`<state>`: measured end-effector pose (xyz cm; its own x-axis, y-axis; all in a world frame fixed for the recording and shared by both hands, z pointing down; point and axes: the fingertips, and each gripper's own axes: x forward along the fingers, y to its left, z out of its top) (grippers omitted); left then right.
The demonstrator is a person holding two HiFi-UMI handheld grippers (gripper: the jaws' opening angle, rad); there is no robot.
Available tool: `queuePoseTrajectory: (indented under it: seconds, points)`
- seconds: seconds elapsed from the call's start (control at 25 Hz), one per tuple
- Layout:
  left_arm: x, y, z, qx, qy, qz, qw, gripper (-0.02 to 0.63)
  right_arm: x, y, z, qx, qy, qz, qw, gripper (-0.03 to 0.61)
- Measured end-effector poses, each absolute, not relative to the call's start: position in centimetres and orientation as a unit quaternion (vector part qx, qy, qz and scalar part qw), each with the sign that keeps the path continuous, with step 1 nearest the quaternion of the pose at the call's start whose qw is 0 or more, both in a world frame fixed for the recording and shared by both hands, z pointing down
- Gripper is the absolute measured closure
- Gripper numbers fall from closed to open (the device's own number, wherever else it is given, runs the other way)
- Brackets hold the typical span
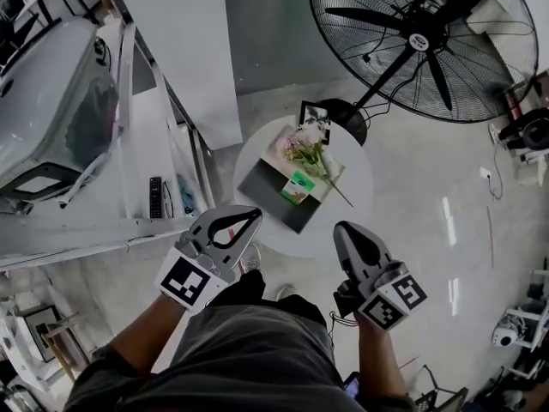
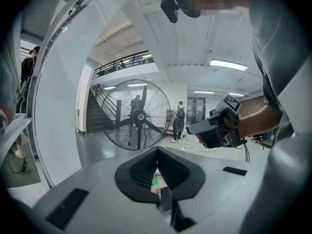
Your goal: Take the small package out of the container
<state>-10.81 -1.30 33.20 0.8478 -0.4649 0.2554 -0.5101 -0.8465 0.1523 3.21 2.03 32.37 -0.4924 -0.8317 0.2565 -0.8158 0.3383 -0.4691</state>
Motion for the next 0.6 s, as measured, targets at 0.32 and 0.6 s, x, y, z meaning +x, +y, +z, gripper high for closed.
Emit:
queuePoseTrajectory:
  seconds: [0.32, 0.6]
  points:
    - [-9.3, -4.2, 35.8, 0.955, -0.247, 0.115, 0.117, 0.598, 4.3, -0.4, 33.9, -0.503, 0.814, -0.29, 0.006, 0.557]
    - [-6.8, -6.7, 38.1, 0.954, -0.246, 0.132, 0.11, 0.598, 6.0, -3.2, 36.4, -0.484, 0.818, -0.311, 0.005, 0.557]
